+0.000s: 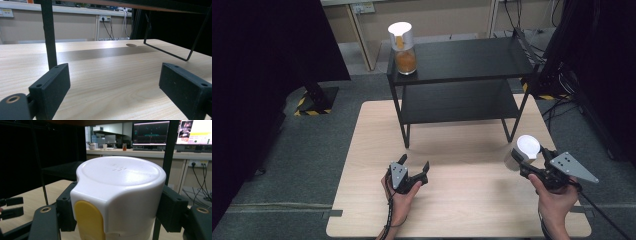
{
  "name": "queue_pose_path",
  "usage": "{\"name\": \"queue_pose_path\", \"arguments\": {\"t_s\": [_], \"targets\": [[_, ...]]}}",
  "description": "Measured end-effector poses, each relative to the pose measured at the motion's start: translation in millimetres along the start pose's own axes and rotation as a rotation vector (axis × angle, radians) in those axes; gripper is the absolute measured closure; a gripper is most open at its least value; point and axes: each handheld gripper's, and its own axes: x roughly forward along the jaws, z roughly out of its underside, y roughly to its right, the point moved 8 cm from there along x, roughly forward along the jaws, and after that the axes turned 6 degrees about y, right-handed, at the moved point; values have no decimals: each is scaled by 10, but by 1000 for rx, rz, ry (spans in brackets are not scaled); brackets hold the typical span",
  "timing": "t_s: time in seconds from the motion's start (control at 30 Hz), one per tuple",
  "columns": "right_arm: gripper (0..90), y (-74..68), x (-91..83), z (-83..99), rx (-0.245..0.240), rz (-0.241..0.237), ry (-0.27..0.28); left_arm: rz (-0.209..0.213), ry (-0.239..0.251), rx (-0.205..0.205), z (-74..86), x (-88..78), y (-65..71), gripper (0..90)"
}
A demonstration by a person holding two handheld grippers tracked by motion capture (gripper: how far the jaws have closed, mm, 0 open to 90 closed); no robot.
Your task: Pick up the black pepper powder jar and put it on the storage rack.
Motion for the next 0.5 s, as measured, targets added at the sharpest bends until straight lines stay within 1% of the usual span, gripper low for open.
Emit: {"name": "queue_pose_path", "arguments": {"t_s": [0.13, 0.23, 0.37, 0.5], "targets": [[306, 11, 61, -134, -11, -5, 28, -1, 0, -3, 0, -1, -3, 95], [306, 9, 103, -230, -10, -9, 54, -1, 0, -3, 0, -1, -3, 95], [306, -12, 163, -324, 1, -8, 89, -1, 1, -2, 1, -1, -1, 95], [306, -27, 248, -399, 7, -11, 112, -1, 2, -4, 1, -2, -2, 95]]}}
